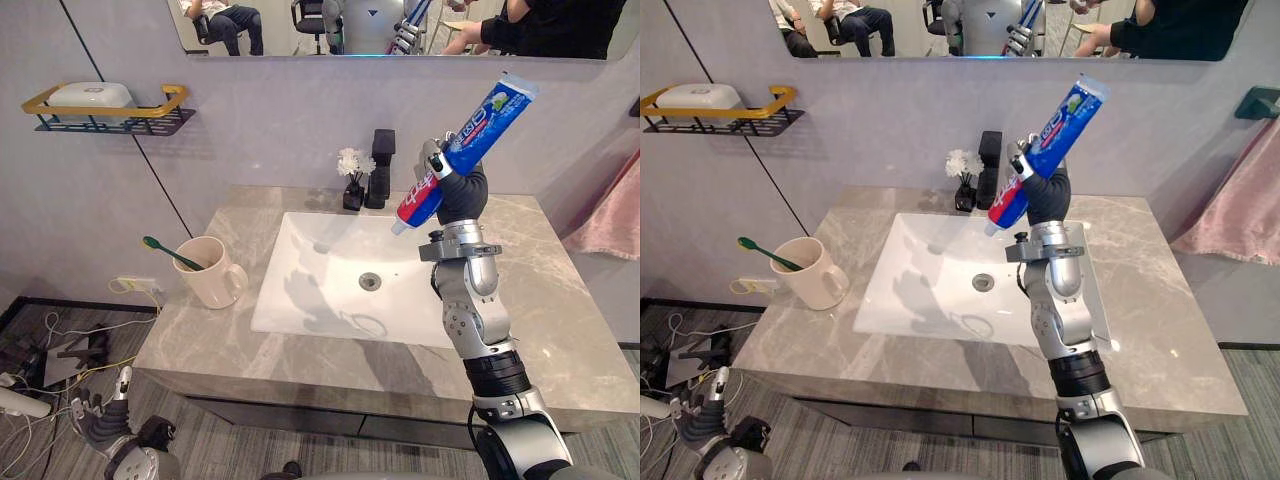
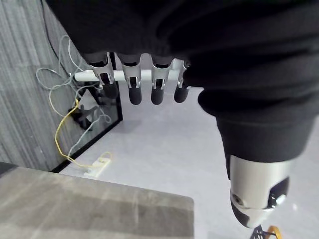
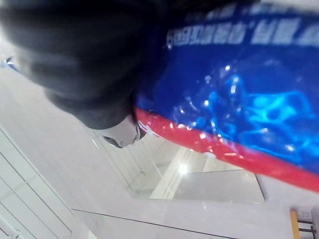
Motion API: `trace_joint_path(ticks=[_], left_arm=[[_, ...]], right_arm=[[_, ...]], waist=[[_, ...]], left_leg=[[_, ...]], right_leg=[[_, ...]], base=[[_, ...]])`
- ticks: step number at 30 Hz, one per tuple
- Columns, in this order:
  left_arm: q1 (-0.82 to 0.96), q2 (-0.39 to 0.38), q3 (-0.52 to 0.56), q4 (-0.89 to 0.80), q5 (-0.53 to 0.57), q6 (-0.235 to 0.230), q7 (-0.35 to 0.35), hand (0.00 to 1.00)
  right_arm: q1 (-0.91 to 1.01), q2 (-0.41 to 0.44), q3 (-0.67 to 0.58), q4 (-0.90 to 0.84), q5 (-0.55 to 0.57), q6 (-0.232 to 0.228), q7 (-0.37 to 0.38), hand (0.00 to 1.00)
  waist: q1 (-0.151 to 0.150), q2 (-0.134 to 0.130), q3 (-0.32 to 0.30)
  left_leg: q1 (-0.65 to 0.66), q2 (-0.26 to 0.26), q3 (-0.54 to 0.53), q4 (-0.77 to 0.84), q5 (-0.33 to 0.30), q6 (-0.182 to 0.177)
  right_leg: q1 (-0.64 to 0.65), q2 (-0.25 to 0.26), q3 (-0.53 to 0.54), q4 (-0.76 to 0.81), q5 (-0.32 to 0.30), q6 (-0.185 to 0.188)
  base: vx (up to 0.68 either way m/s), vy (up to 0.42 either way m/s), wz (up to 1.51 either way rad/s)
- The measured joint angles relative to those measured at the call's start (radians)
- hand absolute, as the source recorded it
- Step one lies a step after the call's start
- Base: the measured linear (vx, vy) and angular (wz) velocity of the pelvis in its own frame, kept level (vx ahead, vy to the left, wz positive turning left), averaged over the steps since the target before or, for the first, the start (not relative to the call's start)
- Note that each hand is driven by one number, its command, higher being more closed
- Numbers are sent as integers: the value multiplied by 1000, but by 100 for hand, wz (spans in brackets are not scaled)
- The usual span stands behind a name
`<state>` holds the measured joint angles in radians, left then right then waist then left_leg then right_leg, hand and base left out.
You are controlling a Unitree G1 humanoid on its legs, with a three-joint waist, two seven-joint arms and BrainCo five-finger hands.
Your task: Organize washtable
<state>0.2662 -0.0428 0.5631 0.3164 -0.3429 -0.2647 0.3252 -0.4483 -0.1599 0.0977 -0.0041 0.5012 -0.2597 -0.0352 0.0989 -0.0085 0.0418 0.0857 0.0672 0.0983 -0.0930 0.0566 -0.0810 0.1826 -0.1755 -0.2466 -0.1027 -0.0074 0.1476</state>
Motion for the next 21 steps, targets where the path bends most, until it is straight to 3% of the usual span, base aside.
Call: trace_joint_path(ticks=[12,15,17,19,21], left_arm=[[2,-7,17,215,0,24,-68,0],[7,9,-35,282,1,26,-87,0],[20,13,-52,305,2,37,-105,0],[27,17,-47,319,1,40,-107,0],[38,18,-45,358,1,44,-105,0]], right_arm=[[2,26,73,33,21,5,40,100],[-2,15,94,38,21,6,41,100],[-160,-92,97,64,28,61,43,100],[-177,-169,67,-22,109,32,60,100],[-55,-143,-3,-220,183,-15,79,100]], waist=[[-1,-20,4],[1,-26,2],[-4,-33,1],[15,-34,1],[19,-52,-11]], left_leg=[[-12,-1,-6,0,0,0],[-21,-1,-20,0,3,0],[-16,-1,-20,0,7,0],[-15,-1,-18,0,5,-1],[-16,-4,-22,0,4,0]], right_leg=[[-8,-1,-6,3,0,1],[-7,0,-27,3,0,1],[-1,0,-29,3,0,2],[0,1,-33,4,-1,3],[4,-1,-46,4,-3,5]], base=[[0,0,1],[-5,-6,12],[-28,-18,6],[-18,-13,5],[7,-15,6]])
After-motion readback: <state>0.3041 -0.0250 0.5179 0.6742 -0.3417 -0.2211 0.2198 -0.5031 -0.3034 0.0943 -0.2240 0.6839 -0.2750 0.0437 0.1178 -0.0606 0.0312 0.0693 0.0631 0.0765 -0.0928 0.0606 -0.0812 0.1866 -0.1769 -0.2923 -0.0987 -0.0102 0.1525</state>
